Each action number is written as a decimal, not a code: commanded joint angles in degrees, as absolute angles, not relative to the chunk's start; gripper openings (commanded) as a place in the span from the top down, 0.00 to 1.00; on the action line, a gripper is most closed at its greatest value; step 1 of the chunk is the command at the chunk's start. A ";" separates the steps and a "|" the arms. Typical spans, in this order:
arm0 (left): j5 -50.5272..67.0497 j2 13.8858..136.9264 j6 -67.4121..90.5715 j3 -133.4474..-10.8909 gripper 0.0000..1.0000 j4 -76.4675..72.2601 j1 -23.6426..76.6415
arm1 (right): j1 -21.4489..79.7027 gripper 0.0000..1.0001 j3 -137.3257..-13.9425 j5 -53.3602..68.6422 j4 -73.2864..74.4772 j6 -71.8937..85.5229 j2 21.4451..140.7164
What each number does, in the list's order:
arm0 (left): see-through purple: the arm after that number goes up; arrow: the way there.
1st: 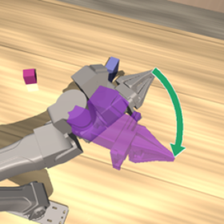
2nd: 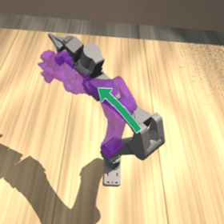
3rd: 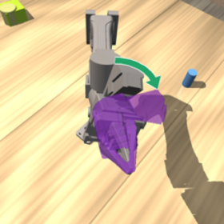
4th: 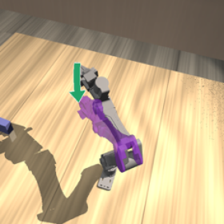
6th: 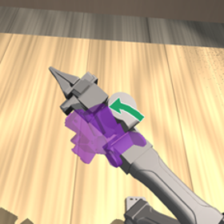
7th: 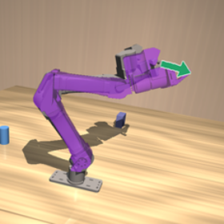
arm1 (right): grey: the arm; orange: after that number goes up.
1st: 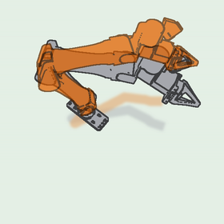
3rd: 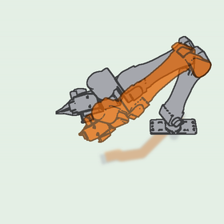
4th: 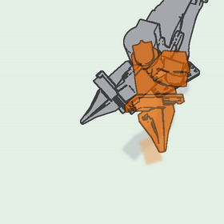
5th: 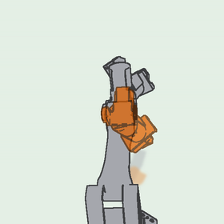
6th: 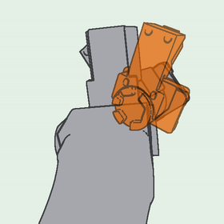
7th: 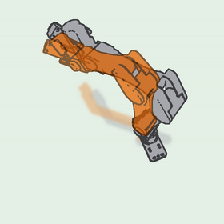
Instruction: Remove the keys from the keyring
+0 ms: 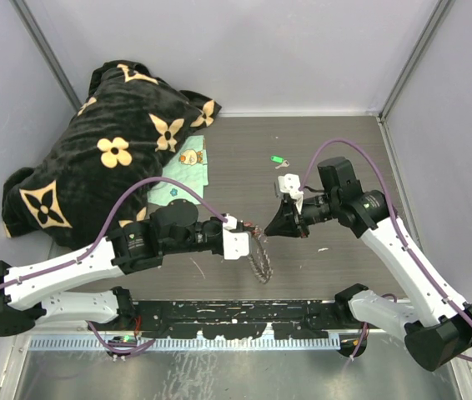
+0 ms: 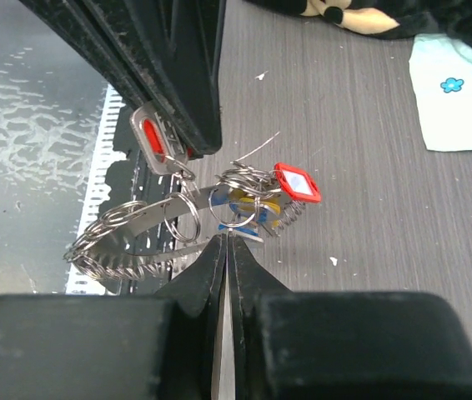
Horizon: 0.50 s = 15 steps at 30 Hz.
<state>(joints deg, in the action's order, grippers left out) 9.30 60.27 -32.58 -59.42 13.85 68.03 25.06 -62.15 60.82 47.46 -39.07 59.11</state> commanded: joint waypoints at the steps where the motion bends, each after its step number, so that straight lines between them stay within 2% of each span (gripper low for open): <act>1: 10.63 59.84 -32.37 -60.18 1.00 6.71 67.52 | 25.50 0.89 -61.15 64.94 45.08 -37.71 57.50; 15: 11.11 60.71 -31.42 -60.36 1.00 6.33 67.15 | 25.44 0.88 -61.58 68.50 46.38 -37.81 55.05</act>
